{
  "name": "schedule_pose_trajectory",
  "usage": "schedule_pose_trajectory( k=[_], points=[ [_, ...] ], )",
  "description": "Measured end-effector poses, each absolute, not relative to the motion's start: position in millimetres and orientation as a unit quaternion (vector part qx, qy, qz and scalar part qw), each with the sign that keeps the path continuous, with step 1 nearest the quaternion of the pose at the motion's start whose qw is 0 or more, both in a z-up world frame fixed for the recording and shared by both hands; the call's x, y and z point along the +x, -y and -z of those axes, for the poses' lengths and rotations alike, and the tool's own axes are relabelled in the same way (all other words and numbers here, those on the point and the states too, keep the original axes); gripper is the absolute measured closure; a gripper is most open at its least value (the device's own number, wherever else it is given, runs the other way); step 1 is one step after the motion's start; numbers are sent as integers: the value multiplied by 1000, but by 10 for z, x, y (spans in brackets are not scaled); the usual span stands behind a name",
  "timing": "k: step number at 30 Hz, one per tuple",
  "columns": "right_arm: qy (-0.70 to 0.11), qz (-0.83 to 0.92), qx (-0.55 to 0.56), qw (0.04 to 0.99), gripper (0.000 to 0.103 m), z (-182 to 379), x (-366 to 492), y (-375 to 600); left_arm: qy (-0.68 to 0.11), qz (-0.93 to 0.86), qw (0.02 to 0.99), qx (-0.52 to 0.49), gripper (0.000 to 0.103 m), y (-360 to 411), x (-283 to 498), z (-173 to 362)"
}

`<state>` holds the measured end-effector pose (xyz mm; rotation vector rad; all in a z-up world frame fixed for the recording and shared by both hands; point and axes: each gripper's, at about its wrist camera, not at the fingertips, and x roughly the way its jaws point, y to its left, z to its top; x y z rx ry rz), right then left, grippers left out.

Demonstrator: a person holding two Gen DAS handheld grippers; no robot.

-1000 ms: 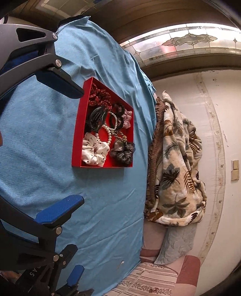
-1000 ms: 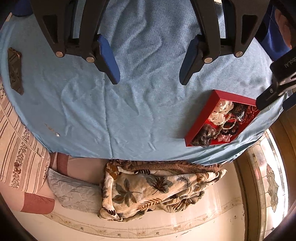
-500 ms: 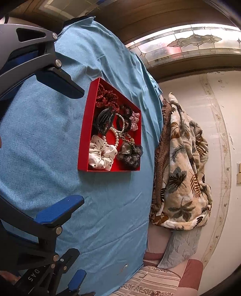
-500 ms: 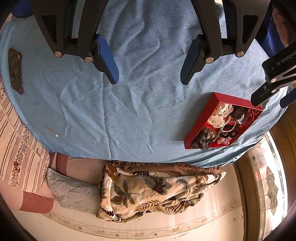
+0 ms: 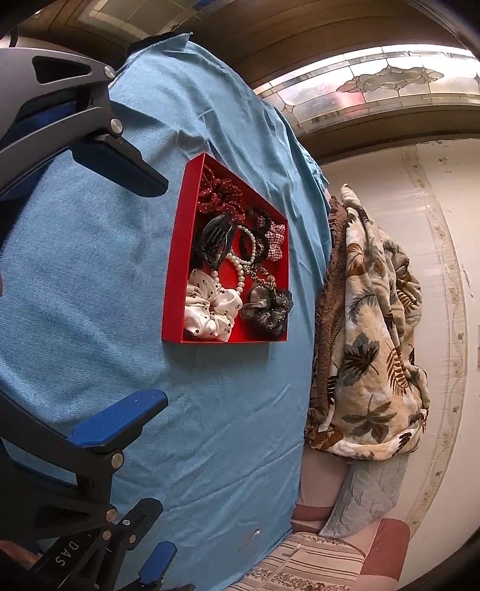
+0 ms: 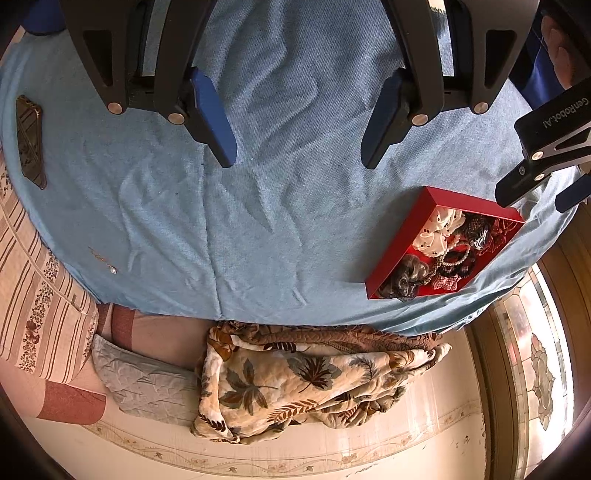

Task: Organize jewelry

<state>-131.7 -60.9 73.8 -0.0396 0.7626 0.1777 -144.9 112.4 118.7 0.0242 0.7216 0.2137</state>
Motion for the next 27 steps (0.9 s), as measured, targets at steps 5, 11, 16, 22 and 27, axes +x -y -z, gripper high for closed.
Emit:
schedule_pose_trajectory(
  k=[5,11,16,22,27],
  points=[
    [-372,-89,-24,924,28,-709,-1337,563,-358,-103,928,11,0,-1133,-1437,-1165],
    [-370,-91,-28,924,28,-720,-1332,537,-362,-104,926,8,0,-1159,-1423,-1149],
    [-372,-91,-27,923,28,-715,-1332,525,-365,-102,925,8,0,-1167,-1416,-1128],
    [-372,-92,-28,923,28,-711,-1331,514,-368,-100,924,7,0,-1171,-1408,-1106],
    [-374,-94,-29,922,28,-694,-1320,505,-370,-99,924,5,0,-1173,-1401,-1092]
  ],
)
